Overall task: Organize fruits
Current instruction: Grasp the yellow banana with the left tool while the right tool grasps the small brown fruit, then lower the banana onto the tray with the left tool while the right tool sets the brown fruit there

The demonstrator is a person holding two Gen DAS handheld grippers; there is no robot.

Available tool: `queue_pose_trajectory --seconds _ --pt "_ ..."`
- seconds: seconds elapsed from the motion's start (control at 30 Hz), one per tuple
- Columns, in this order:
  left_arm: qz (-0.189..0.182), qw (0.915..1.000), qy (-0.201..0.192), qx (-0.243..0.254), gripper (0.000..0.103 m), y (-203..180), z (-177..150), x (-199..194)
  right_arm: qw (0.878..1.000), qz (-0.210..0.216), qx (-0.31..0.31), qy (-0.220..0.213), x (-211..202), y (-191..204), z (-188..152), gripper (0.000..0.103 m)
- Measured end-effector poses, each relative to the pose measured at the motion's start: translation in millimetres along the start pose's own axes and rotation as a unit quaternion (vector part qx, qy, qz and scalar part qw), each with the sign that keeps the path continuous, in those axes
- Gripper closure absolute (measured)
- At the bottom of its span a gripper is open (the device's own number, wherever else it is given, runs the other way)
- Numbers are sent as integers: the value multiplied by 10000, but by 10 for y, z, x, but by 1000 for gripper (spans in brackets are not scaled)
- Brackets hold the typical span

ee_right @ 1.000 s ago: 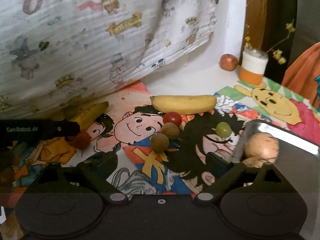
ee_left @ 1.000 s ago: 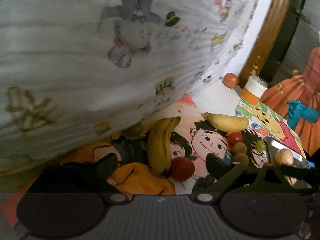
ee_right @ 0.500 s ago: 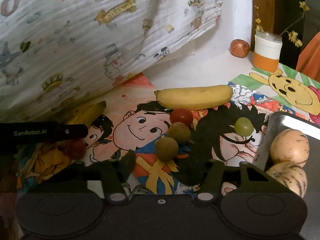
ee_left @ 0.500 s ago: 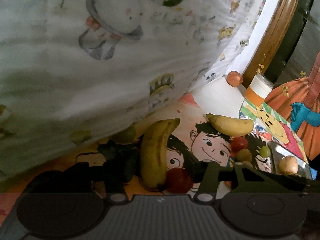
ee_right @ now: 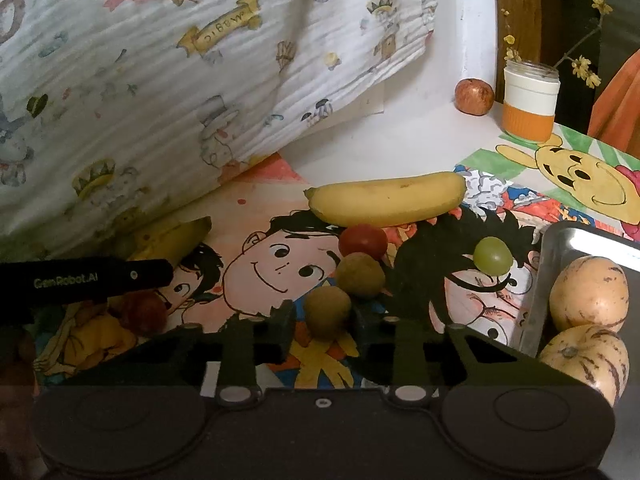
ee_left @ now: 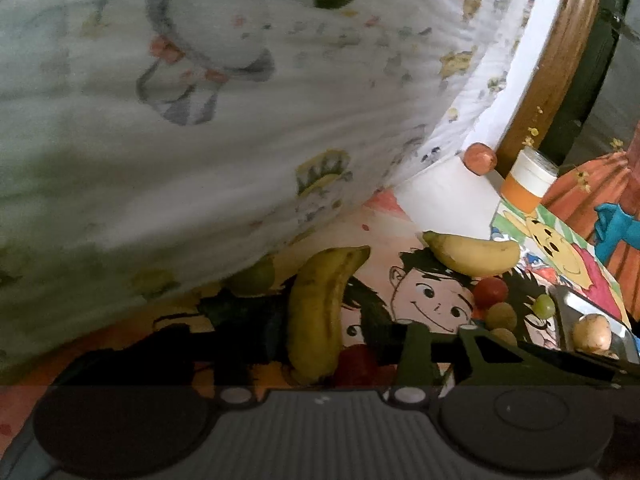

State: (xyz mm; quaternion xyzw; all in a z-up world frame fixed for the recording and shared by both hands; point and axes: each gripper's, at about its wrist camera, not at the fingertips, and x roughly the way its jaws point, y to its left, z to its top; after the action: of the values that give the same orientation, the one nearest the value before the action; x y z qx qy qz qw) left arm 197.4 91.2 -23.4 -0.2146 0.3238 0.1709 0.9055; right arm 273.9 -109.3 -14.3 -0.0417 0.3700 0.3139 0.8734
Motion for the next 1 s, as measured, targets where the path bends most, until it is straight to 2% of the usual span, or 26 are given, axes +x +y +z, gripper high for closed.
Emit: queue_pose_trajectory --seconds 0.07,0.2,0.4,0.77,1.0 --pt "9 10000 15 -87 69 34 8 0 10000 20 4 -4 -7 3 -7 75" --pt "-19 10000 38 -64 70 42 4 -10 10000 81 4 -11 -21 22 -23 75" --pt "-255 9994 219 -4 70 34 -43 -86 9998 214 -8 30 -92 48 -75 75" --pt "-127 9988 224 424 70 -60 -32 -62 9994 333 77 -10 -180 32 -140 75" --pt "-344 9989 259 186 71 -30 -76 -179 9986 453 227 -134 -369 11 -221 75"
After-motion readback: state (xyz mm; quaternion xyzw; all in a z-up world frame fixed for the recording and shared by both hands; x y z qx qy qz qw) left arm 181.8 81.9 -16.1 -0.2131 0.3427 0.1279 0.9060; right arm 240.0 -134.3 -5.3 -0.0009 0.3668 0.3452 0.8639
